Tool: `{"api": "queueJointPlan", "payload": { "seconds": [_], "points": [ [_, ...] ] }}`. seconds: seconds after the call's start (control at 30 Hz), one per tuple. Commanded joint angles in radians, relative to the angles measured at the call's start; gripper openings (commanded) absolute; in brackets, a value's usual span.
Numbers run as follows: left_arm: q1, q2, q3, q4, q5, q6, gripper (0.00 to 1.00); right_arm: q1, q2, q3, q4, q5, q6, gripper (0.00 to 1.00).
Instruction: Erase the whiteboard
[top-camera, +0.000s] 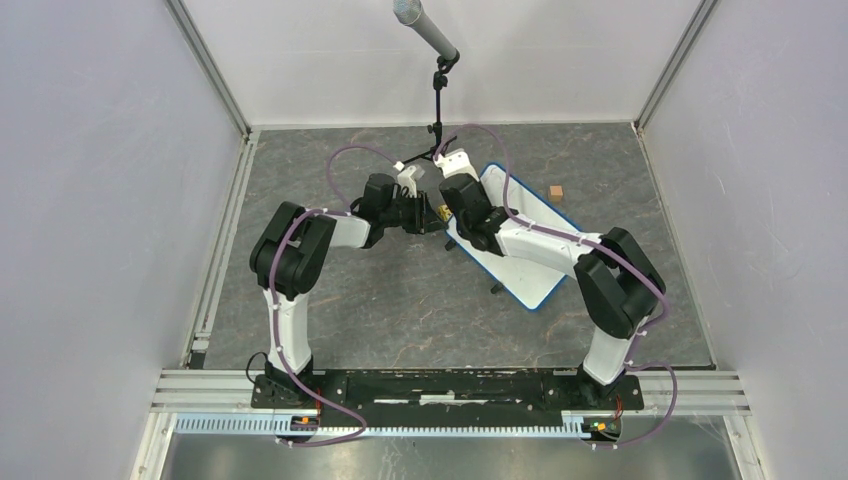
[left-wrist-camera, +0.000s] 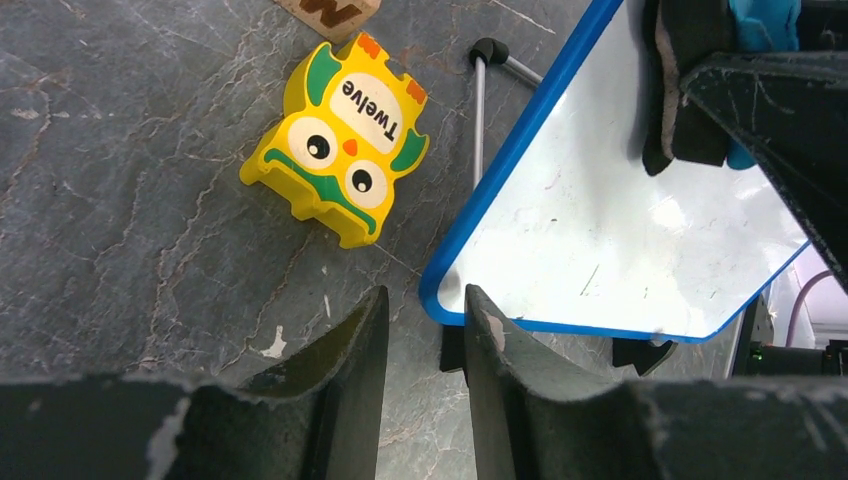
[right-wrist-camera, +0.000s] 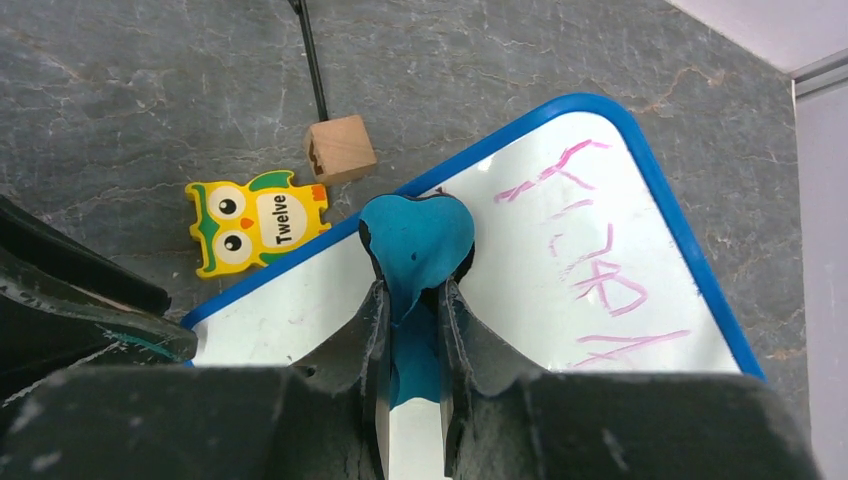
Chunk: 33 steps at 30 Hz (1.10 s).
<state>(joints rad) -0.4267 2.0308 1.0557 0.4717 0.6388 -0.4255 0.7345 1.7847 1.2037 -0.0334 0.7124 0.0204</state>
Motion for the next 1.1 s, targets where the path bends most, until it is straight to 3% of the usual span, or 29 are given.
{"api": "queueJointPlan", "payload": {
  "seconds": [0.0, 0.3, 0.53, 0.63, 0.8, 1.07],
  "points": [
    [0.004, 0.009, 0.029, 0.015, 0.011, 0.001, 0.40, 0.023, 0.031, -0.054, 0.056, -0.054, 0.044, 0.14],
    [0.007, -0.020, 0.000, 0.033, -0.022, 0.002, 0.39, 0.079, 0.093, -0.063, 0.073, -0.196, 0.128, 0.13],
    [0.010, -0.017, -0.010, 0.077, 0.002, -0.034, 0.39, 0.025, -0.003, 0.015, 0.037, -0.189, 0.098, 0.13],
    [0.009, -0.017, -0.011, 0.077, 0.005, -0.036, 0.45, 0.009, -0.069, 0.036, 0.011, -0.131, 0.059, 0.14],
    [0.002, -0.035, -0.034, 0.099, 0.007, -0.050, 0.47, -0.007, -0.156, 0.004, -0.018, 0.016, -0.007, 0.15],
    [-0.035, -0.053, -0.055, 0.122, -0.007, -0.056, 0.53, -0.017, -0.259, -0.086, -0.129, 0.197, 0.024, 0.15]
  ]
}}
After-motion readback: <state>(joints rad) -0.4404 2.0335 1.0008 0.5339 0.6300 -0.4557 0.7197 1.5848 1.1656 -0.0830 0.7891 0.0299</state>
